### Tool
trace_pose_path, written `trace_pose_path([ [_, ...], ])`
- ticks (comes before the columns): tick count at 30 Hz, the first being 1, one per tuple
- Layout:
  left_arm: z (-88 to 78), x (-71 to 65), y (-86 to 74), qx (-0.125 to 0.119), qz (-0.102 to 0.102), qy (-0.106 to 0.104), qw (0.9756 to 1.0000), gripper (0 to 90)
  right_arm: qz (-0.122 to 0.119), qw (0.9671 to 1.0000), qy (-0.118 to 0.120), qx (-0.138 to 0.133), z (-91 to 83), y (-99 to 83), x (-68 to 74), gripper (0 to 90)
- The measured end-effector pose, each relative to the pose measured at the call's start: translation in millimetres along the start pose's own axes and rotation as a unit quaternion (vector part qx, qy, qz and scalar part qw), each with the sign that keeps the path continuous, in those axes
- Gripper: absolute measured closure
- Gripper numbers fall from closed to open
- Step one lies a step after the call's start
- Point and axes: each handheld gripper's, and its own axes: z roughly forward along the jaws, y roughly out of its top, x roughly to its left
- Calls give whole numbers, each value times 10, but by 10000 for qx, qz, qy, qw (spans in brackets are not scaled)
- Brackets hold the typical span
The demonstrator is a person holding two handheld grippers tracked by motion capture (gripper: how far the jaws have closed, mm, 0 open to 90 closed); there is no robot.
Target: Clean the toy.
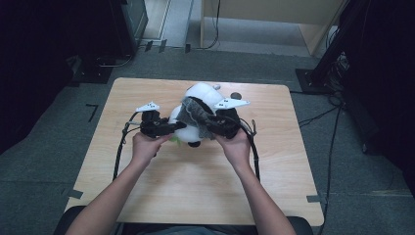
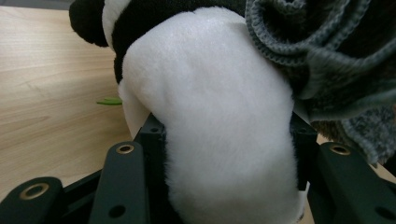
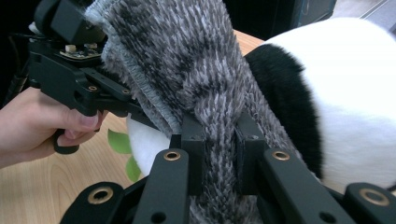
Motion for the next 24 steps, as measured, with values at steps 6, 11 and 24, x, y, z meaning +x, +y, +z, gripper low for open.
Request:
trace_pose_path([
  [6,-34,-31,2,-203,-72,160,9996,496,-157,9997,137,96,121,-77,128,797],
  [11,-74,-19,19,-346,-235,185,9990,499,-380,9987,272,180,213,-97,307,800],
  [24,-54,78,-30,-334,-660,159,9971,501,-618,9973,352,170,428,-305,465,808],
])
